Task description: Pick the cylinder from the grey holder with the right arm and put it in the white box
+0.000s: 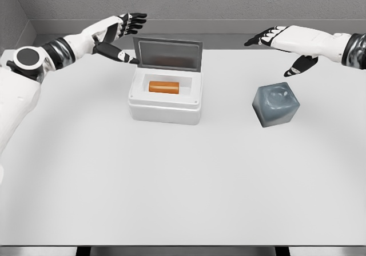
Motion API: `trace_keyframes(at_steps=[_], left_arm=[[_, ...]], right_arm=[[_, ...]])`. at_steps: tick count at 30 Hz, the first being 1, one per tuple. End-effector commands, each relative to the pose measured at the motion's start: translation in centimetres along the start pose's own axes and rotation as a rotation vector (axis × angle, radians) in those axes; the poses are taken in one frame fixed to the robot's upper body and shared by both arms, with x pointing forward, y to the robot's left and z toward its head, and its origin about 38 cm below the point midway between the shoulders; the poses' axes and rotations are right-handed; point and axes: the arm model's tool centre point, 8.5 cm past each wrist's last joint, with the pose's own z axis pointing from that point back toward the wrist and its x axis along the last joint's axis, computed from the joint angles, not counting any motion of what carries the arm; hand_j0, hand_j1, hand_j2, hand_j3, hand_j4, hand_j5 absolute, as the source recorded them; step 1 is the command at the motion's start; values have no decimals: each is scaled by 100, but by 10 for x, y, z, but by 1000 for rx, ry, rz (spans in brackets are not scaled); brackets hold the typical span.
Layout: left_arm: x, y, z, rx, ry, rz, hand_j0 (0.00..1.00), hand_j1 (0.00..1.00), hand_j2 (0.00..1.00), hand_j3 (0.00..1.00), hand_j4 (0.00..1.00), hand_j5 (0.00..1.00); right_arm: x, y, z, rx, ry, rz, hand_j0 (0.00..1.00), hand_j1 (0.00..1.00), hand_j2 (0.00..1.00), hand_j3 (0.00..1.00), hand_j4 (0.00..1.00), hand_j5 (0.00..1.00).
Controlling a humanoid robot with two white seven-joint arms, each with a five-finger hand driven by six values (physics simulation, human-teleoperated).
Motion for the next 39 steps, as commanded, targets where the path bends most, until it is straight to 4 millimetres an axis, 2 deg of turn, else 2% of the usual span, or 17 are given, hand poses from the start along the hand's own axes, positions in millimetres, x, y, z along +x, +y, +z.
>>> trace_keyframes(at_steps=[1, 7, 11, 12, 19, 30, 31, 32, 36, 39], left_arm=[[1, 0, 0, 1, -4, 5, 100, 100, 100, 100, 100, 100], [-6, -5, 1, -6, 5, 10, 100, 100, 100, 100, 100, 100], [-4, -3, 3, -6, -1, 2, 100, 100, 100, 100, 100, 100], [5, -6, 0, -21, -26, -10, 100, 100, 100, 100, 100, 100], [4, -14, -1, -39, -36, -11, 100, 100, 100, 100, 100, 100], [2, -6, 9, -24, -28, -18, 100, 100, 100, 100, 100, 100], [10, -7, 7, -34, -47, -30, 100, 100, 100, 100, 100, 100], [9, -9, 12, -40, -49, -35, 100, 100, 100, 100, 100, 100], [21, -17, 7, -67, -87, -53, 100, 100, 100, 100, 100, 100], [23, -14, 16, -71, -90, -73, 100, 100, 100, 100, 100, 100]], right_arm=[[1, 1, -1, 3, -4, -3, 100, 100, 100, 100, 100, 100], [5, 2, -4, 9, -15, 2, 100, 100, 100, 100, 100, 100], [5, 3, -4, 11, -16, 2, 100, 100, 100, 100, 100, 100], [5, 3, -4, 11, -16, 2, 100, 100, 100, 100, 100, 100], [5, 3, -4, 11, -16, 4, 100, 100, 100, 100, 100, 100], [8, 5, -5, 14, -22, 5, 100, 100, 100, 100, 100, 100], [8, 5, -5, 13, -23, 4, 100, 100, 100, 100, 100, 100], [8, 5, -6, 16, -24, 4, 100, 100, 100, 100, 100, 100], [9, 5, -7, 16, -28, 7, 100, 100, 100, 100, 100, 100], [9, 5, -6, 17, -26, 8, 100, 100, 100, 100, 100, 100]])
